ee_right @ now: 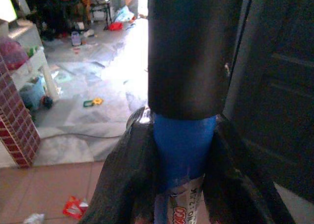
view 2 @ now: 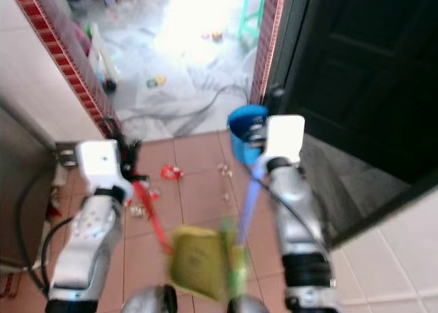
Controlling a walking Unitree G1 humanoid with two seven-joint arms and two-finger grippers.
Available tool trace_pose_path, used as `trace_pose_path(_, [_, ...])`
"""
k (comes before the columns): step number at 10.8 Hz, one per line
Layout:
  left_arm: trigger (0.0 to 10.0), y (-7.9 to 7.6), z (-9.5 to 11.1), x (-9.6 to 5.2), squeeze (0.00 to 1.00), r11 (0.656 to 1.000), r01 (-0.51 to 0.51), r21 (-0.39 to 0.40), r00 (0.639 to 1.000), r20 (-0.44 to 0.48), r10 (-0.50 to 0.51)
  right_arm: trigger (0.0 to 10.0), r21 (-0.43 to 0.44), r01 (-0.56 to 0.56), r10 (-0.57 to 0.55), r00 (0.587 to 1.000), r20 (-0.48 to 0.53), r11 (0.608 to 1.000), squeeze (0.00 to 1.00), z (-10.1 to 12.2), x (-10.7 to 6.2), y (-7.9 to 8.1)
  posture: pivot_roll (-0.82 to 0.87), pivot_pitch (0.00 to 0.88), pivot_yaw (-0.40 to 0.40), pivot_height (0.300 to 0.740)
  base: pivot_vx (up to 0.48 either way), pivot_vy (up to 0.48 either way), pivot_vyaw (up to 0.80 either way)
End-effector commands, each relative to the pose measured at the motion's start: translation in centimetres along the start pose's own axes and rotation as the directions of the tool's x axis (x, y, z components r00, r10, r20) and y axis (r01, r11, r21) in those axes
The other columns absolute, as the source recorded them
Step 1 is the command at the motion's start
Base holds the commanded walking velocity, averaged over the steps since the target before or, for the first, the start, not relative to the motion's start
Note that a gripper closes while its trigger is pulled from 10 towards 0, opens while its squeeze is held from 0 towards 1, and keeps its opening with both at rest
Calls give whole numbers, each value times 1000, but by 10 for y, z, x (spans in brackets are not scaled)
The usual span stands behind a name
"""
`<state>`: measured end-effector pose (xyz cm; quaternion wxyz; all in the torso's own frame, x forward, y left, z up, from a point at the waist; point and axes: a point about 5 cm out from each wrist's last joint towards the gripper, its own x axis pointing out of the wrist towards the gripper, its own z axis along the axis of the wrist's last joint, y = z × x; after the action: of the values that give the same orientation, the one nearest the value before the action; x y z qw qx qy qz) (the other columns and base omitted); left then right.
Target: Sweep floor
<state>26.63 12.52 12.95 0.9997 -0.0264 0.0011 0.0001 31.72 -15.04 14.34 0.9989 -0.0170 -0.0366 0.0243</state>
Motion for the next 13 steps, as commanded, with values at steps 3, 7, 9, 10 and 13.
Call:
trace_pose_path(3, [10000, 7, 16, 5, 0, 999, -38, 6, 997, 66, 38, 10000, -2, -21, 21, 998, 64, 1000, 0, 14, 2, 6, -33, 132, 53, 740, 324, 0, 0])
trace_pose_path(7, [10000, 9, 25, 10, 0, 998, -66, -6, 993, 102, 66, 10000, -1, -22, 22, 996, 86, 1000, 0, 18, 4, 8, -39, 139, 58, 740, 357, 316, 0])
trace_pose_path(9, [10000, 13, 30, 11, 0, 994, -112, -4, 987, 119, 111, 10000, -8, -24, 24, 997, 78, 1000, 0, 15, 3, 8, -46, 136, 60, 740, 352, 326, 0])
trace_pose_path(10, [10000, 15, 33, 13, 0, 991, -131, 1, 982, 134, 130, 10000, -6, -24, 25, 997, 78, 1000, 0, 15, 3, 7, -47, 135, 59, 740, 352, 326, 0])
trace_pose_path(13, [10000, 16, 36, 16, 0, 991, -135, 6, 980, 146, 133, 10000, -13, -31, 32, 997, 68, 999, 0, 13, 2, 8, -44, 135, 52, 740, 319, 215, 0])
